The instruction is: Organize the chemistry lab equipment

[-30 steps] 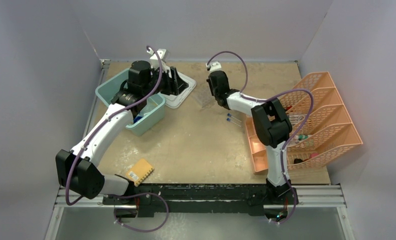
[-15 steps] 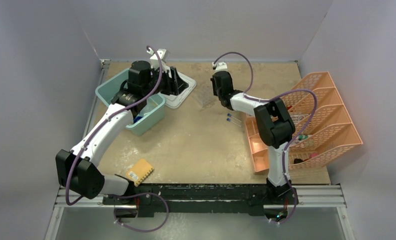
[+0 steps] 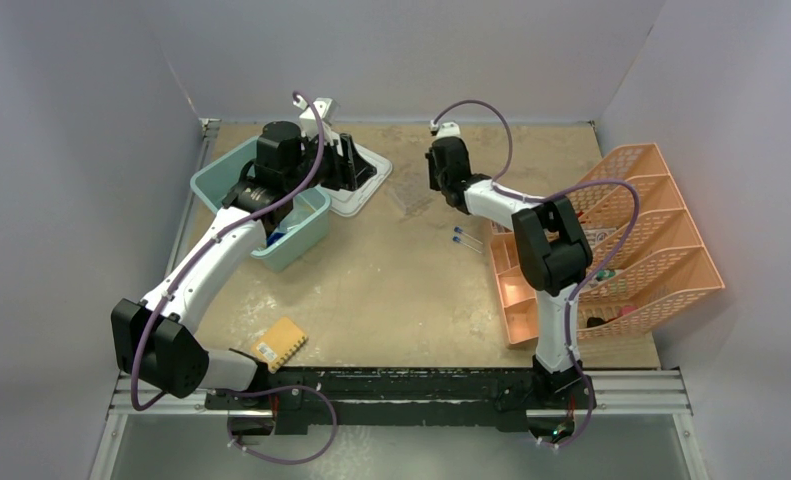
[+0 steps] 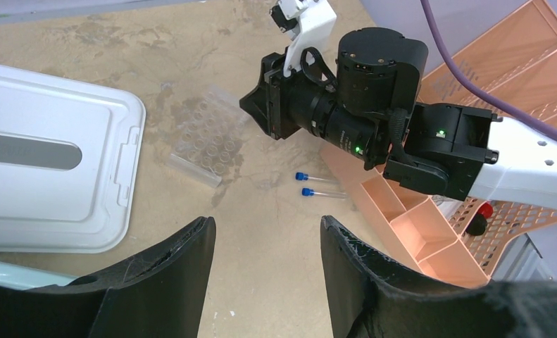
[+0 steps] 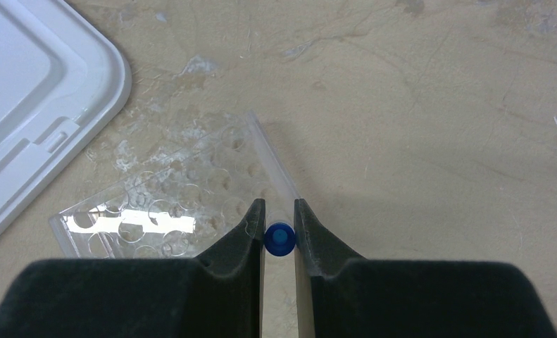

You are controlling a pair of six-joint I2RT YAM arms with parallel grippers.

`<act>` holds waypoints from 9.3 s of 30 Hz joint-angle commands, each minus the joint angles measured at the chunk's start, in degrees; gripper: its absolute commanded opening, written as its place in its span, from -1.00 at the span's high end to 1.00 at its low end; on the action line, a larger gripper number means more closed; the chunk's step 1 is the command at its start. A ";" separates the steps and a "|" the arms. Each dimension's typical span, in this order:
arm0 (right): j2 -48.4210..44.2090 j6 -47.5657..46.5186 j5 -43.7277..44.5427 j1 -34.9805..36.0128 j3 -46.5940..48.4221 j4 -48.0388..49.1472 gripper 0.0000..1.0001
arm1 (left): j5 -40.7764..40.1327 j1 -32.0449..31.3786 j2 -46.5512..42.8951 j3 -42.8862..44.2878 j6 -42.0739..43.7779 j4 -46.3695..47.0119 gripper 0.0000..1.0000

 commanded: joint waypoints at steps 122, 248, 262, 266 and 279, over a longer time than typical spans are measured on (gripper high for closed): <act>-28.92 41.38 -37.55 -3.39 -17.52 11.21 0.66 | -0.20 -10.98 14.77 -11.76 -22.45 39.40 -0.20; -14.87 -1.07 1.61 3.34 -3.56 -3.69 0.85 | -13.30 -6.94 6.36 -3.19 -3.89 10.74 -0.26; -11.06 0.15 2.21 3.49 -2.75 -1.79 0.85 | -14.03 -6.94 7.14 -4.86 -3.73 12.67 -0.26; -11.72 0.16 2.14 3.43 -2.71 -0.77 0.85 | -13.98 -6.94 7.14 -4.91 -3.57 12.67 -0.27; -7.40 -0.97 2.88 3.44 -0.14 -0.93 0.86 | -13.36 -6.94 8.18 -4.49 -3.29 12.12 -0.28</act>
